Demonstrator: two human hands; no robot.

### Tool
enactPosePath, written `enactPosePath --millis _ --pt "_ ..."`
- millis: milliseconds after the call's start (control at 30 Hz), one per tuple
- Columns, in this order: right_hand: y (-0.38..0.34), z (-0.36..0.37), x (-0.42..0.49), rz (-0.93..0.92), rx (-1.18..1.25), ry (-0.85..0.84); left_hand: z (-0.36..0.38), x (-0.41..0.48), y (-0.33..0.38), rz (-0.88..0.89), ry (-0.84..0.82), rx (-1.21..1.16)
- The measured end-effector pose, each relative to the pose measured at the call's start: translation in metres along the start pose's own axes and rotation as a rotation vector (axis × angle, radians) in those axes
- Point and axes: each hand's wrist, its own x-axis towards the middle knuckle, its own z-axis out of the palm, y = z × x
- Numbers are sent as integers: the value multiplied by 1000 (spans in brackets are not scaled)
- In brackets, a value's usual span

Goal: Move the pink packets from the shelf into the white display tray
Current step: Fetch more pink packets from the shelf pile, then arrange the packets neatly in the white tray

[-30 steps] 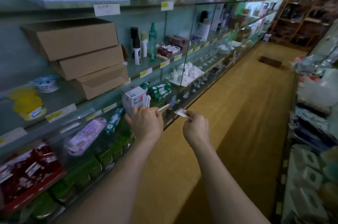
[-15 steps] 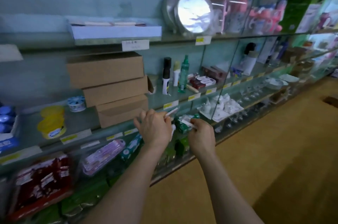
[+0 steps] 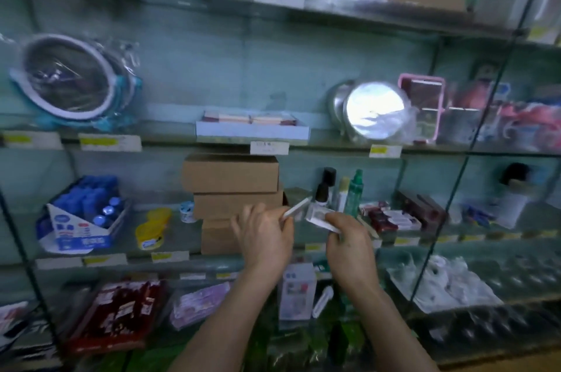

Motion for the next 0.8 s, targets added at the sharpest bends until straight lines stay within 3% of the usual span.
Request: enactPosePath --millis 533,600,733,800 --pt "-52 -47 109 -387 -23 -25 -76 74 26 194 332 163" --pt "-59 -45 119 -420 -20 -30 -86 91 25 123 321 82" --pt "-70 -37 140 -450 -37 -40 -102 135 23 -94 239 -378" --pt "-73 -31 153 -446 -40 -35 -109 156 22 -140 202 -481"
